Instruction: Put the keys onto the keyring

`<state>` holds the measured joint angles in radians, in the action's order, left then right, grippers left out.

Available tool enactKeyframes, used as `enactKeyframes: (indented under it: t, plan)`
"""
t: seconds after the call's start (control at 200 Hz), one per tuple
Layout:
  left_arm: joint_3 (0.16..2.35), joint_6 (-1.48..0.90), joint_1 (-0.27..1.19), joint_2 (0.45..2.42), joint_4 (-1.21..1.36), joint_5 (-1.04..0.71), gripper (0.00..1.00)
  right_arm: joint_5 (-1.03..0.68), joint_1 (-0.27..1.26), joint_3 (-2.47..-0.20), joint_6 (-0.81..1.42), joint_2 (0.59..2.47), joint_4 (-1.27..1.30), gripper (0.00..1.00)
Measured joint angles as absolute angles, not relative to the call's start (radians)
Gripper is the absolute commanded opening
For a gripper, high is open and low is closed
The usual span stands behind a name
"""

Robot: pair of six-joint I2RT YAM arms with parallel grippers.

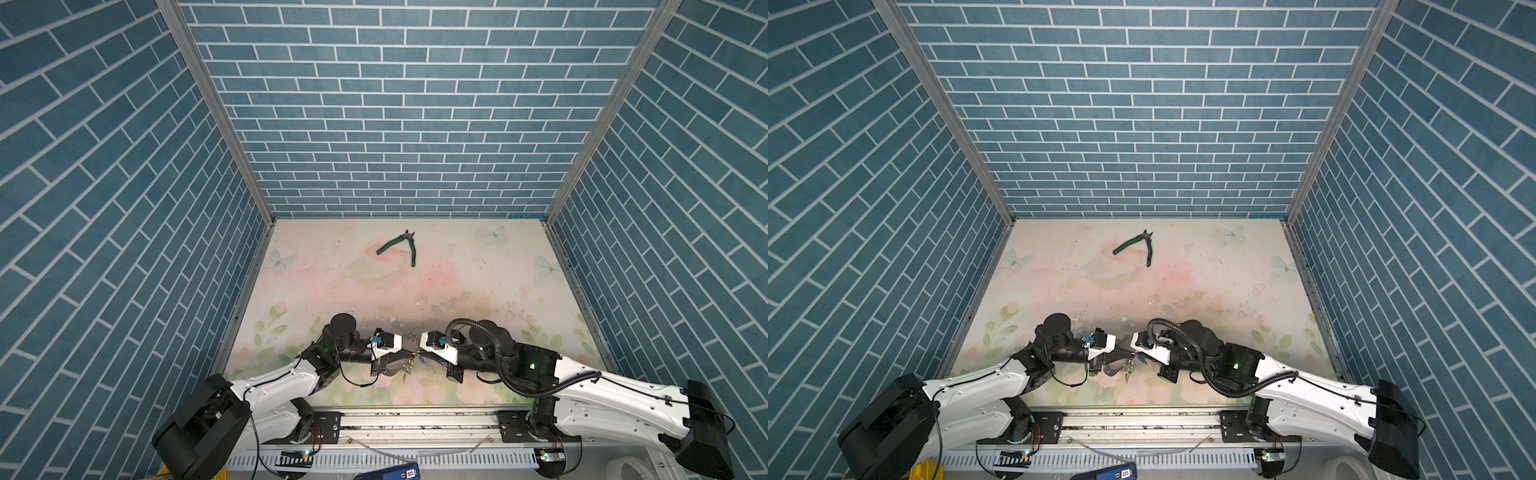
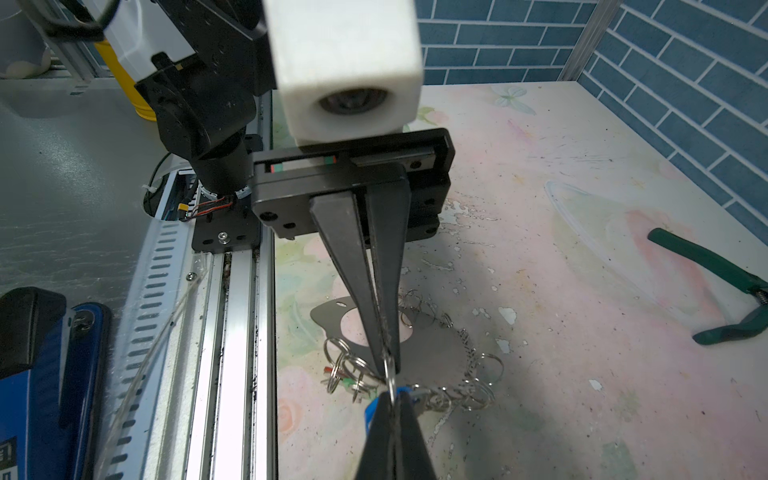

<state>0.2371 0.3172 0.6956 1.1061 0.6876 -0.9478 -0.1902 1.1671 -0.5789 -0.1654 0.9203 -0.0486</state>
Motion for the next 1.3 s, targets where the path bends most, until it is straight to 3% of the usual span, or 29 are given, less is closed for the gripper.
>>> enactKeyframes:
  t: [1.3]
  plan:
    - [0.197,0.223,0.696,1.133,0.874,-0.886,0.00,-0.170,1.166,-0.579,-0.127,0.933,0.008,0.00]
